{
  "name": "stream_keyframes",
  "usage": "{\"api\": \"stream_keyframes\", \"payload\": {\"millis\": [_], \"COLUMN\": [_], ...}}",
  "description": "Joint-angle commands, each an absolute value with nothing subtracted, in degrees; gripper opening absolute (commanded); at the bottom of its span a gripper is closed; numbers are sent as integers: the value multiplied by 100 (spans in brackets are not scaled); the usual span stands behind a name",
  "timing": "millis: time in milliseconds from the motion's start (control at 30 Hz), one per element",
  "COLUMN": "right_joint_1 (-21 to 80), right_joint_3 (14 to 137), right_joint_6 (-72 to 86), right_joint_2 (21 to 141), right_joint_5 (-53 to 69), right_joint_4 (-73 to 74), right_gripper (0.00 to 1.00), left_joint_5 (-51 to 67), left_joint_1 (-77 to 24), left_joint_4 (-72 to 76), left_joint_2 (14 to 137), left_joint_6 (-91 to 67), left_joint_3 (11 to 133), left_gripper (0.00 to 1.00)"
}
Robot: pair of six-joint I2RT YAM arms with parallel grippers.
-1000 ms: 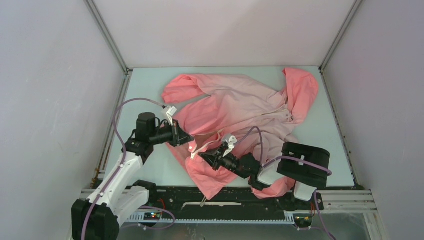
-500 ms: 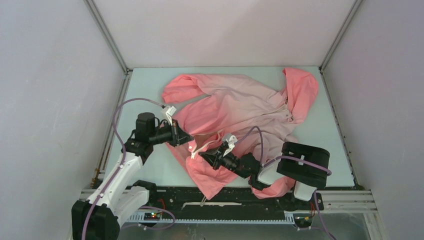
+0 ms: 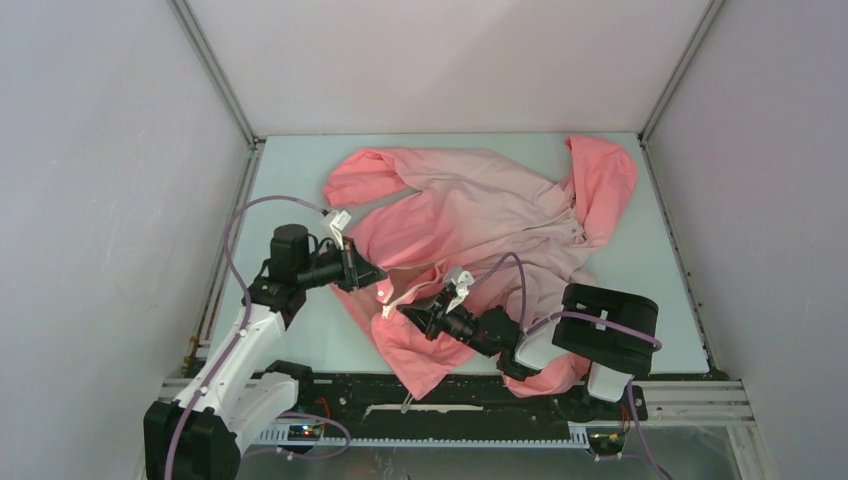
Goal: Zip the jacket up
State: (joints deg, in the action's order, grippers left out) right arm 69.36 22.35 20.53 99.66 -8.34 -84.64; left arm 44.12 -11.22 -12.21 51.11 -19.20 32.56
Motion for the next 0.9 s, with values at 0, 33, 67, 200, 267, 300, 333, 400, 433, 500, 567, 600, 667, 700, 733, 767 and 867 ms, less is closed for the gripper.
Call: {"api": "stream_keyframes", "payload": {"millis": [0,33,67,200,267,300,333,400,433,500,567,600,667,700,733,767,867], "right_joint_1": [6904,6896,6896,6899,6904,6903,6908,6893,6891,6886,6889,6883,6872,6859,6855,6840,6790], "right_joint_3": [2365,2364,2366,2358,2352,2347,2340,2340,2342,2332,2330,2325,2328,2319,2314,2312,2314], "right_joint_6": [2008,2007,2006,1991,1986,1994,1989,1986,1985,1979,1974,1977,1975,1972,1986,2010,2086], "right_joint_2": [9998,9993,9981,9950,9934,9924,9926,9919,9910,9885,9882,9873,9859,9849,9858,9860,9901], "right_joint_5": [-918,-917,-920,-912,-894,-900,-910,-930,-927,-908,-935,-947,-964,-977,-1010,-1038,-1074], "right_joint_4": [-8783,-8785,-8785,-8785,-8781,-8783,-8782,-8781,-8787,-8781,-8781,-8782,-8780,-8780,-8782,-8781,-8785], "right_gripper": [0,0,0,0,0,0,0,0,0,0,0,0,0,0,0,0,0], "left_joint_5": [4631,4622,4615,4595,4536,4540,4539,4560,4555,4502,4504,4507,4501,4505,4520,4521,4515], "left_joint_1": [-1120,-1129,-1138,-1144,-1144,-1143,-1143,-1145,-1155,-1157,-1159,-1168,-1165,-1169,-1177,-1193,-1223], "left_joint_4": [-975,-982,-995,-1037,-1064,-1071,-1072,-1080,-1097,-1133,-1163,-1155,-1181,-1186,-1193,-1194,-1180], "left_joint_2": [5033,5028,5034,5038,5038,5041,5044,5069,5079,5094,5099,5093,5095,5096,5084,5059,4992], "left_joint_6": [-2000,-2001,-2004,-1986,-1963,-1955,-1958,-1960,-1960,-1944,-1924,-1939,-1929,-1925,-1919,-1932,-1933], "left_joint_3": [3173,3177,3173,3190,3198,3199,3199,3208,3208,3216,3228,3226,3234,3241,3242,3241,3227], "left_gripper": [0,0,0,0,0,0,0,0,0,0,0,0,0,0,0,0,0]}}
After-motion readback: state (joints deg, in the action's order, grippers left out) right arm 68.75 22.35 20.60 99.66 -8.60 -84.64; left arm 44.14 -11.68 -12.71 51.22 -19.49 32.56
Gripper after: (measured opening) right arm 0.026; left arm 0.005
